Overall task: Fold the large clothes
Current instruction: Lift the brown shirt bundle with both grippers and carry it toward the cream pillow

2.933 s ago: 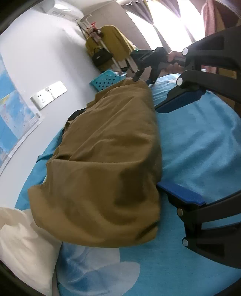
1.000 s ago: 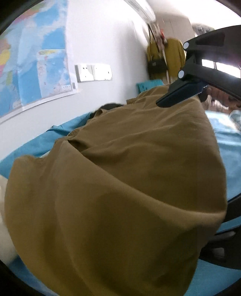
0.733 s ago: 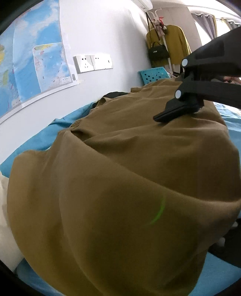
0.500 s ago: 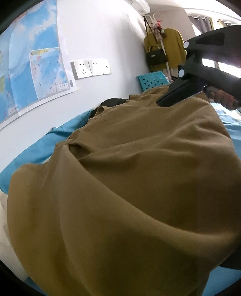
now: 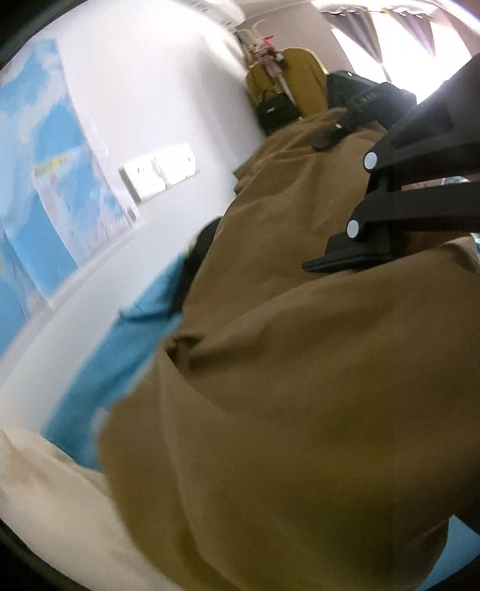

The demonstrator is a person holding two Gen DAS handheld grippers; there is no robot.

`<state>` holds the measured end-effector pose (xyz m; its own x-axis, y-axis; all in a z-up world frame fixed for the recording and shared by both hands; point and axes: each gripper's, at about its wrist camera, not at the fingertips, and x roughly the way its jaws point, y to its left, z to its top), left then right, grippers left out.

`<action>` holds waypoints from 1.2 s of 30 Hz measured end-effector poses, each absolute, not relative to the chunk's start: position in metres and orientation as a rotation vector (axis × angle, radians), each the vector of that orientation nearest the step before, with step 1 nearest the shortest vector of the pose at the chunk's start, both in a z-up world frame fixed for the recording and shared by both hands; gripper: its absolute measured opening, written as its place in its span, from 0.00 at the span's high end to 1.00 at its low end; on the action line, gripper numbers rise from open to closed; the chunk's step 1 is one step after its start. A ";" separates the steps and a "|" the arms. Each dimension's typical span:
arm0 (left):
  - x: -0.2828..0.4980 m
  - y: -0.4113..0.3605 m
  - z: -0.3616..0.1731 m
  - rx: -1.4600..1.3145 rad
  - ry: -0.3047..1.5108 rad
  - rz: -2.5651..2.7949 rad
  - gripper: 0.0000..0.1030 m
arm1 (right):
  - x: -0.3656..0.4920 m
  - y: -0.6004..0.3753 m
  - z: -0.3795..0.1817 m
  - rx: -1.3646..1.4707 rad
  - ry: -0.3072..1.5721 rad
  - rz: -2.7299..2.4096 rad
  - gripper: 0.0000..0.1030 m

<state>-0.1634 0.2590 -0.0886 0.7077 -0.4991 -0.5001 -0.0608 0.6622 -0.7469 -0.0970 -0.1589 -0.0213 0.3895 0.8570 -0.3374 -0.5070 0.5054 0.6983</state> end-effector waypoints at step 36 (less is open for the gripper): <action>-0.235 0.672 -0.042 -0.664 0.430 0.287 0.81 | -0.056 0.354 -0.076 0.280 1.035 1.538 0.81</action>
<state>-0.2349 0.6721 -0.0422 0.8738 0.1198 -0.4713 -0.3892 0.7533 -0.5302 -0.0564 0.3536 -0.0760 -0.2703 0.8898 -0.3676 -0.6753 0.0970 0.7312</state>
